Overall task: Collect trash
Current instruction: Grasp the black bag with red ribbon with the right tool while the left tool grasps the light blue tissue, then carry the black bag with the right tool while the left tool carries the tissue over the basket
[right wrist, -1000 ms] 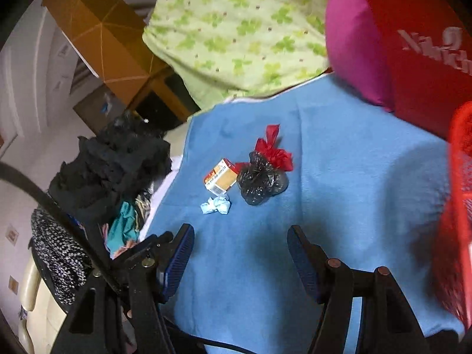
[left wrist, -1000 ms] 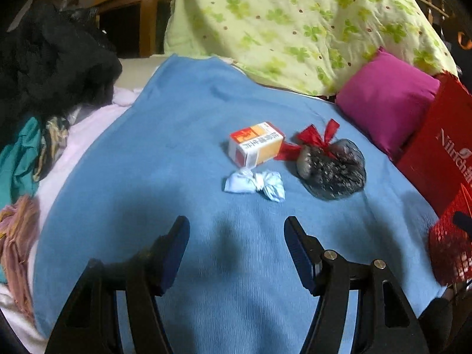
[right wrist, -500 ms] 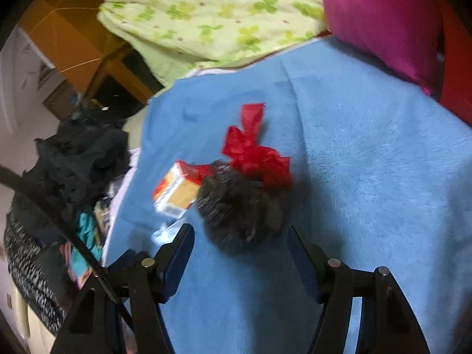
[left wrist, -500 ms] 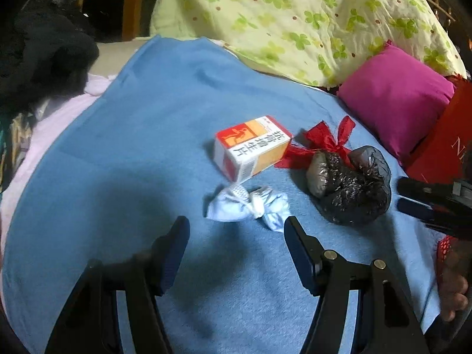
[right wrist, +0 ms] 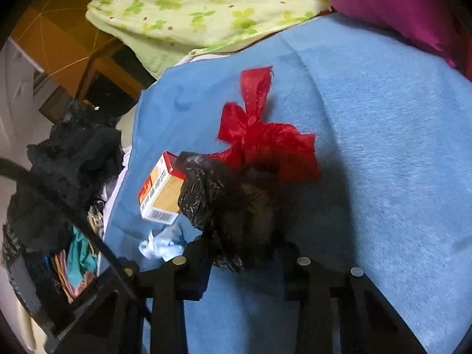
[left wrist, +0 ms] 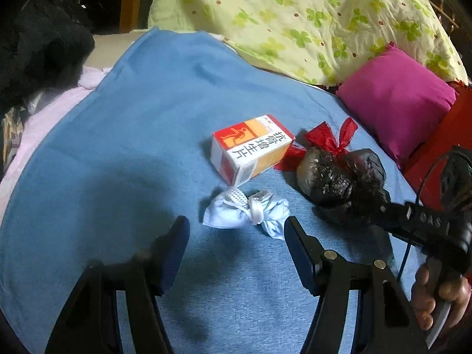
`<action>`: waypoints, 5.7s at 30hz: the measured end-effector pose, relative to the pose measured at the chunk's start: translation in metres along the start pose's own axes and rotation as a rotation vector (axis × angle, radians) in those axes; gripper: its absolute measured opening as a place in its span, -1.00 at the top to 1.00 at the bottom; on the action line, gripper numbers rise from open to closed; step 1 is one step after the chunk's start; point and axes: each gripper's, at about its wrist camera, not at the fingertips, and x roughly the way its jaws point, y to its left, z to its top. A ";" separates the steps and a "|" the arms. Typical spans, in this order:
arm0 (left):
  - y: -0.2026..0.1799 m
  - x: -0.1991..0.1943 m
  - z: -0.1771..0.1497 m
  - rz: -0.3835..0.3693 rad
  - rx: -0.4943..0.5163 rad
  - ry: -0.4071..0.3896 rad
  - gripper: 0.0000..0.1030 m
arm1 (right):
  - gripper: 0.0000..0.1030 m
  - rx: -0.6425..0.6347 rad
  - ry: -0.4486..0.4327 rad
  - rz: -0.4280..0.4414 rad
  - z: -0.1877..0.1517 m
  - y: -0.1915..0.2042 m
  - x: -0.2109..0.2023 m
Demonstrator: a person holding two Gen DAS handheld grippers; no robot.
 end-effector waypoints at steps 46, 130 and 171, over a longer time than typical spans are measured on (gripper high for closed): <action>-0.033 -0.033 -0.026 -0.107 0.199 0.088 0.74 | -0.29 -0.276 -0.085 -0.334 -0.011 -0.022 -0.094; -0.279 -0.266 -0.107 0.100 0.486 -0.326 0.73 | 0.58 -0.272 -0.515 0.113 -0.141 -0.024 -0.416; -0.308 -0.246 -0.114 0.083 0.530 -0.275 0.73 | 0.57 -0.185 -0.541 0.104 -0.160 -0.049 -0.436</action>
